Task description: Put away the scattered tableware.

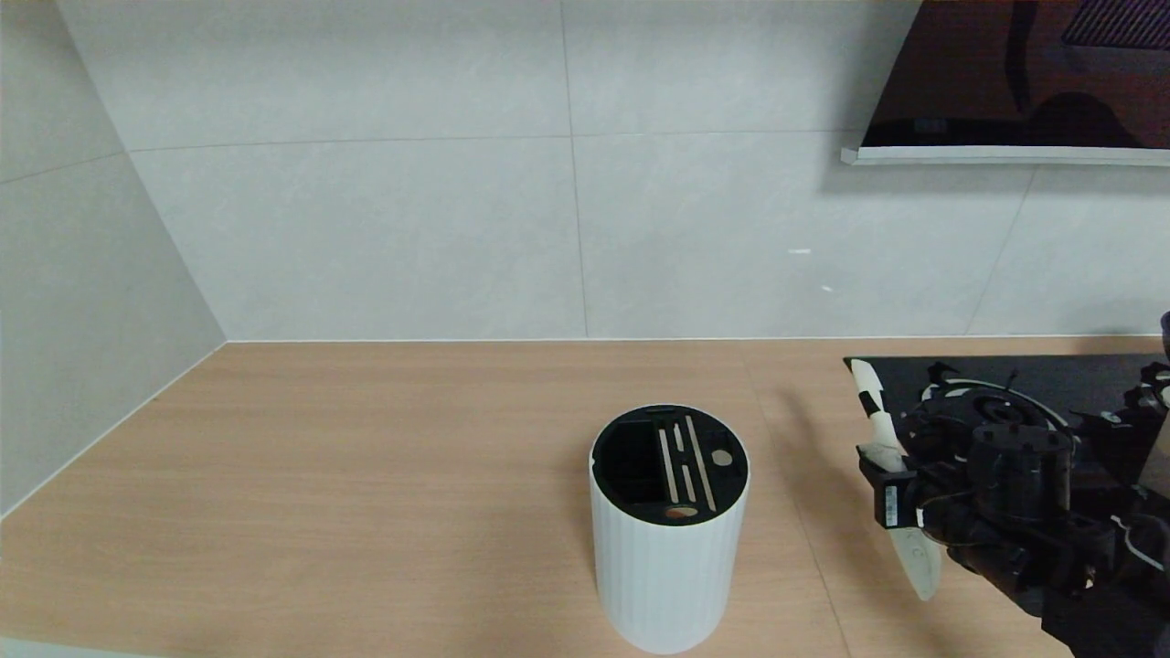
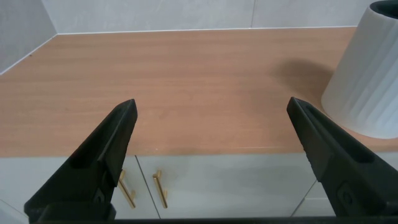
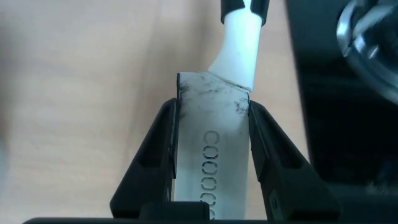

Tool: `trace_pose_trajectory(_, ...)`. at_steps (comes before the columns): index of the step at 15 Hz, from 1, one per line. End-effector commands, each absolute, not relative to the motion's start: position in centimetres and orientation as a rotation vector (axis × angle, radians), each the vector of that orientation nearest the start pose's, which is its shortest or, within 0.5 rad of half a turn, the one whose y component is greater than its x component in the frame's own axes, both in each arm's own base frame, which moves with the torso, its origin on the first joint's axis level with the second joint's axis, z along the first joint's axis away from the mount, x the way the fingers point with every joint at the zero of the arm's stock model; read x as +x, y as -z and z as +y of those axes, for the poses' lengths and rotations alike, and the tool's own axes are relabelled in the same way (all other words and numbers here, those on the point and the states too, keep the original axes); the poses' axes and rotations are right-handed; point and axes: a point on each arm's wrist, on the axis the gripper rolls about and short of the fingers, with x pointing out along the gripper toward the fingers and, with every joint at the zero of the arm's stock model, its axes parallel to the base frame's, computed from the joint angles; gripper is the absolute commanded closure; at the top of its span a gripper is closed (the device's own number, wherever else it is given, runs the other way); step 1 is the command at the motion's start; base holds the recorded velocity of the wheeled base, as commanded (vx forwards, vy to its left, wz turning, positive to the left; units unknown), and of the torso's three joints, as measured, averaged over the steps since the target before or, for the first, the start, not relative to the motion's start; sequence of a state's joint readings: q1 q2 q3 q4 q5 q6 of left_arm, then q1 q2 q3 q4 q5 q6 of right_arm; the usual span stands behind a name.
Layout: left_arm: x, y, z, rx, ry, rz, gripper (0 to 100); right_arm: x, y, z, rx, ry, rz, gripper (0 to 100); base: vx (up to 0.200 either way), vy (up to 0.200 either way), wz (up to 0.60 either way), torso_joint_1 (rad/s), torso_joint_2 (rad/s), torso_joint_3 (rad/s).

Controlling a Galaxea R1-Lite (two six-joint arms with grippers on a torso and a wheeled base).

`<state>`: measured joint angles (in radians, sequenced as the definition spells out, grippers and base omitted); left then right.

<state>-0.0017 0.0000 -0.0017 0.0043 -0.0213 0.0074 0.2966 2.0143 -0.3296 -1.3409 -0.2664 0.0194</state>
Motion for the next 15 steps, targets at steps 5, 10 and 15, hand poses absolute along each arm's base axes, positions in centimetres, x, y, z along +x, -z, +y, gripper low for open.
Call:
trace_pose_trajectory(5, -2.3, -7.6, 0.0, 0.011, 0.023, 0.001, 0, 23.1, -11.6, 10.5, 0.017, -0.174, 0.125, 100, 0.000, 0.000, 0.00, 0.000, 0.00, 0.000)
trace_pose_trajectory(10, -2.5, -8.6, 0.0, 0.008, 0.017, -0.058, 0, 22.3, -12.4, 10.8, 0.031, -0.195, 0.112, 100, 0.000, 0.000, 0.00, 0.000, 0.00, 0.000)
trace_pose_trajectory(15, -3.4, -13.2, -0.5, -0.001, 0.229, -0.033, 0, 22.7, -13.8, 10.9, 0.056, -0.195, 0.075, 100, 0.000, 0.000, 0.00, 0.000, 0.00, 0.000)
